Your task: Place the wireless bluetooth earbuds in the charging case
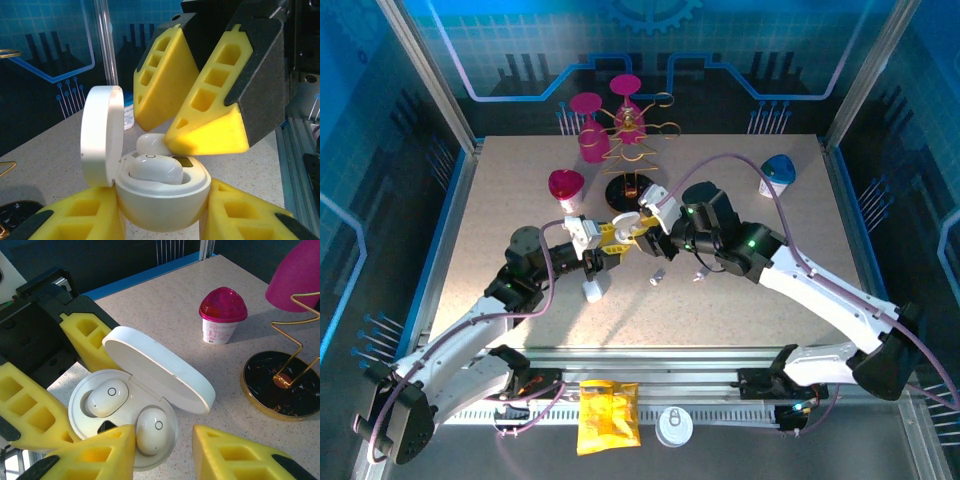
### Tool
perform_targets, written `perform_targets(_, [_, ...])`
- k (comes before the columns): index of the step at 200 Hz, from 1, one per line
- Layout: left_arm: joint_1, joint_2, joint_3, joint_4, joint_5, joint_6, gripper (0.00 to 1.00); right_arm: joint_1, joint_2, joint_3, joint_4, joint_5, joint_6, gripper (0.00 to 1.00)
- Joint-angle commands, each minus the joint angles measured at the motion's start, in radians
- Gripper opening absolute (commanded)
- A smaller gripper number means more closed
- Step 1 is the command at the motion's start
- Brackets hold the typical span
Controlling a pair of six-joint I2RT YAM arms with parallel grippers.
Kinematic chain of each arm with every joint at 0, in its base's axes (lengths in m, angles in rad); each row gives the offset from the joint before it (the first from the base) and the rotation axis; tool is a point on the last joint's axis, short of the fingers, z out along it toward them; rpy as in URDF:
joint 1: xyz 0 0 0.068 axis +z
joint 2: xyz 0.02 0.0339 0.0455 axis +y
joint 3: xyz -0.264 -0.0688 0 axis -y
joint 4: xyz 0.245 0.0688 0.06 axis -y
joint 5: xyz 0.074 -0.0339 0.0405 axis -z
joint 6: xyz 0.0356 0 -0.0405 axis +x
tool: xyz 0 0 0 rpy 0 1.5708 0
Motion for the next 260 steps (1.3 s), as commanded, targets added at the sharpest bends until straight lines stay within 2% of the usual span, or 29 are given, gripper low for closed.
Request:
perform_targets(1, [0.003,0.002,0.002,0.076,0.015,-0.027,0.35,0.012,-0.033,0.023,0.018,0.006,0.02,0.38])
perform_targets(62, [0.004,0.022,-0.01,0.116,0.014,-0.038,0.36,-0.009,-0.145,-0.042,0.133,0.016,0.101,0.58])
perform_targets(92, [0.003,0.027,-0.015,0.123,0.037,-0.016,0.36,-0.082,-0.135,-0.012,0.145,-0.072,0.223,0.66])
perform_targets(121, [0.003,0.038,-0.039,0.175,0.05,0.002,0.36,-0.1,-0.01,0.136,0.021,-0.069,0.25,0.67])
perform_targets(149, [0.003,0.035,-0.047,0.196,0.049,-0.001,0.36,-0.114,0.13,0.298,-0.172,-0.063,0.243,0.69])
perform_targets(166, [0.003,0.034,-0.048,0.196,0.035,-0.005,0.36,-0.115,0.18,0.343,-0.234,-0.071,0.235,0.69])
perform_targets(195, [0.003,0.035,-0.045,0.196,0.009,-0.012,0.35,-0.116,0.183,0.327,-0.246,-0.142,0.21,0.71])
perform_targets(231, [0.003,0.05,-0.035,0.196,-0.014,-0.012,0.35,-0.115,0.112,0.245,-0.229,-0.159,0.18,0.71])
perform_targets(260, [0.003,0.063,-0.024,0.201,-0.011,-0.012,0.35,-0.123,0.051,0.177,-0.178,-0.159,0.231,0.71])
